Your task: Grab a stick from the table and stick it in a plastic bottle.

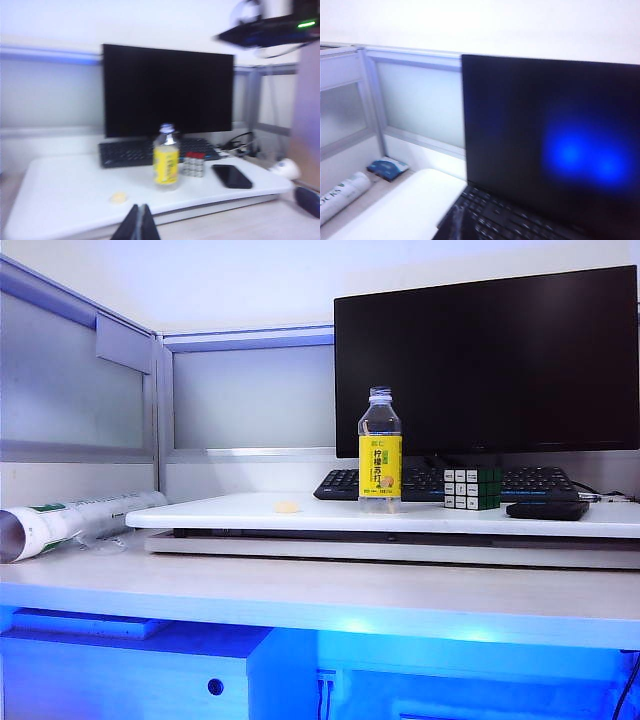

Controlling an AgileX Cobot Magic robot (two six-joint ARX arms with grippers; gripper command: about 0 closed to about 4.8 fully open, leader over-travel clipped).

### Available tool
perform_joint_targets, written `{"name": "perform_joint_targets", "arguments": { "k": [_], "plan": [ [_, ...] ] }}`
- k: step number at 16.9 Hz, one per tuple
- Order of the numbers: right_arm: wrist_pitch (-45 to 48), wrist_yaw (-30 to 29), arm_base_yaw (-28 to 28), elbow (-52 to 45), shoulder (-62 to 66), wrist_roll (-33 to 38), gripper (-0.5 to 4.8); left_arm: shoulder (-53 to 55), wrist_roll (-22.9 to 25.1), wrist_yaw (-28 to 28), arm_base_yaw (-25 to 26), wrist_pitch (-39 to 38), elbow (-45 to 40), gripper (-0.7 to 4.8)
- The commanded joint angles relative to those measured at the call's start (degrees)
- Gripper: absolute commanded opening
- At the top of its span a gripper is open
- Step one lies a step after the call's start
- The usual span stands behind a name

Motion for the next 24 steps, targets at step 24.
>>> {"name": "perform_joint_targets", "arguments": {
  "k": [24],
  "plan": [
    [4.85, 6.88, -6.1, -80.83, -69.72, 7.48, -0.03, 0.04, 18.18, -30.64, 0.04, -24.87, 0.02, -0.05]
  ]
}}
